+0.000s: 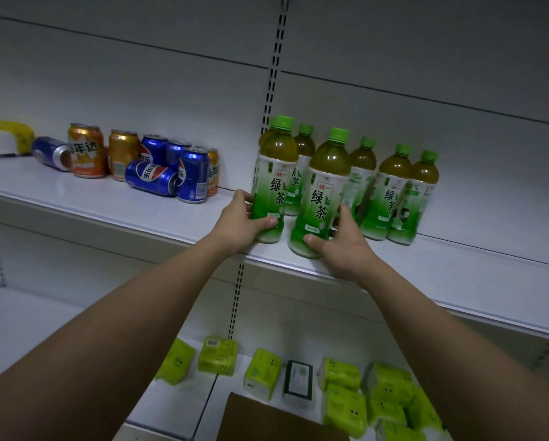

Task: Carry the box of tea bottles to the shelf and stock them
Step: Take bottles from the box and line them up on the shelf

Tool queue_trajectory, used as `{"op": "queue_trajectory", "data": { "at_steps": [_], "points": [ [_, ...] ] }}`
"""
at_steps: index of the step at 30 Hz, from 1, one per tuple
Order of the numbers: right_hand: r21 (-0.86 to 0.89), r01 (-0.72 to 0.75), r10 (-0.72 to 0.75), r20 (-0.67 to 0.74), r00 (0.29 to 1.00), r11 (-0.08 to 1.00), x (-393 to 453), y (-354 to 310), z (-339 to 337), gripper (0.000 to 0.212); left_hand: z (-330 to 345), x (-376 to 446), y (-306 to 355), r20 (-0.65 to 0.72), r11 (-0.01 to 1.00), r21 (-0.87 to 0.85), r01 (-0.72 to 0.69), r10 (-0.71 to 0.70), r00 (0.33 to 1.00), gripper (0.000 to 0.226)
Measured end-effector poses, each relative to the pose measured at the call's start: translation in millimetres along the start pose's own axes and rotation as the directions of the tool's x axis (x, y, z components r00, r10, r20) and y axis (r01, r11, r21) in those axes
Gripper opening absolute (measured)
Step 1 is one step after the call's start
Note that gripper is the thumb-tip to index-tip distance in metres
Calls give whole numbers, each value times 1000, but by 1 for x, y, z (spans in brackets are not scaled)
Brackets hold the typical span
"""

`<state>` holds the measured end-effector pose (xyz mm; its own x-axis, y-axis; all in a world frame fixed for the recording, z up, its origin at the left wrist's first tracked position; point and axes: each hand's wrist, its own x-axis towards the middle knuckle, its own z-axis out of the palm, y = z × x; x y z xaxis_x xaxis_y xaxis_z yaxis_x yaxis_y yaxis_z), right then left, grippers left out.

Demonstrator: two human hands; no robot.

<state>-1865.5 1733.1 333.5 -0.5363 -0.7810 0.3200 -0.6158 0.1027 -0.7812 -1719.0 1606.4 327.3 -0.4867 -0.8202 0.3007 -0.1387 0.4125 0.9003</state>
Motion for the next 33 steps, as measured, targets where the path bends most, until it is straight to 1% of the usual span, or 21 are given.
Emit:
{"op": "queue_trajectory", "data": {
  "at_steps": [3, 6, 11, 15, 19, 22, 26, 29, 33],
  "points": [
    [39, -6, 6, -8, 1000, 999, 17, 1, 18, 66, 3, 13, -5, 9, 999, 40, -36, 35, 999, 53],
    [73, -20, 21, -16, 1000, 997, 34, 2, 30, 63, 6, 30, -10, -19, 990, 124, -63, 66, 998, 48],
    [-1, -24, 24, -30, 999, 1000, 62, -2, 40, 62, 7, 58, -16, -29, 971, 233, -52, 61, 998, 47],
    [-39, -39, 35, -80, 996, 998, 82, 2, 52, 57, 7, 68, -27, -52, 978, 201, -48, 60, 997, 48],
    [-14, -13, 11, -167, 986, 1000, 88, 10, 67, 55, 7, 68, -29, -49, 985, 169, -34, 43, 998, 57],
    [29, -22, 26, -134, 991, 999, 87, 10, 70, 63, 6, 65, -28, -39, 985, 172, -11, 18, 999, 64],
    [-18, -25, 23, -129, 991, 1000, 85, 11, 70, 74, 2, 59, -25, -12, 979, 203, 19, -16, 1000, 77],
    [-21, -18, 16, -107, 994, 1000, 83, 10, 67, 75, 1, 57, -24, -21, 979, 199, 37, -34, 999, 76],
    [-34, 1, -5, -95, 995, 999, 84, 15, 64, 66, 2, 59, -26, -27, 981, 188, 49, -44, 999, 68]
  ]
}}
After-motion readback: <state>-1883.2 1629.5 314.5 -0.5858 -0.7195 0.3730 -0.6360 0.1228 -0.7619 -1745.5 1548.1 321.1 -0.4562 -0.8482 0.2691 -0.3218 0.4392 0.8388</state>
